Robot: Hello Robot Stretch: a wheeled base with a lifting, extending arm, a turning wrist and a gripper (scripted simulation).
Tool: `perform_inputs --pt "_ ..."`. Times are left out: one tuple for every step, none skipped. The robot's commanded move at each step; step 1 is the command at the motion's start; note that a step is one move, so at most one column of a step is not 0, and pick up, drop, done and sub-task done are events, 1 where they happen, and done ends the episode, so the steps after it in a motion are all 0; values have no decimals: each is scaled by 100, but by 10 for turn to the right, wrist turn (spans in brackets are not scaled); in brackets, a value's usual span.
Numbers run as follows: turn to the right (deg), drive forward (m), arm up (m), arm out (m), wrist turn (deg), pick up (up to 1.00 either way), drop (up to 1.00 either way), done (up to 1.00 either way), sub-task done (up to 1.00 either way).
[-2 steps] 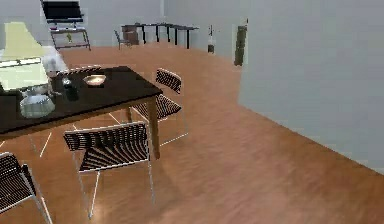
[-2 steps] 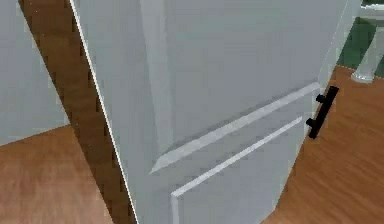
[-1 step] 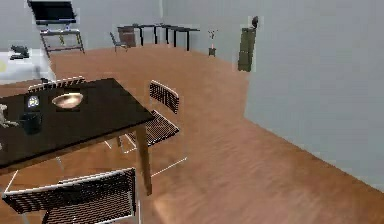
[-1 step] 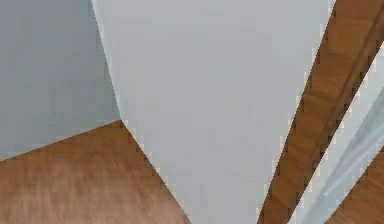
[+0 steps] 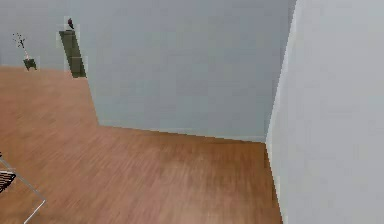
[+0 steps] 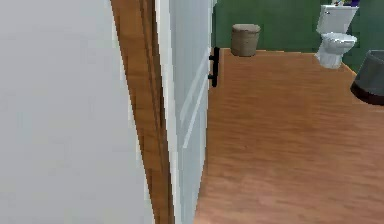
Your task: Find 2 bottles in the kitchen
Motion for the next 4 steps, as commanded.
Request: perform_inputs --pt "60 0 0 0 0 0 0 0 0" --pt "0 45 0 0 0 0 0 0 0" --pt "-420 0 0 0 0 0 0 0 0" --pt "0 100 0 0 0 0 0 0 0"
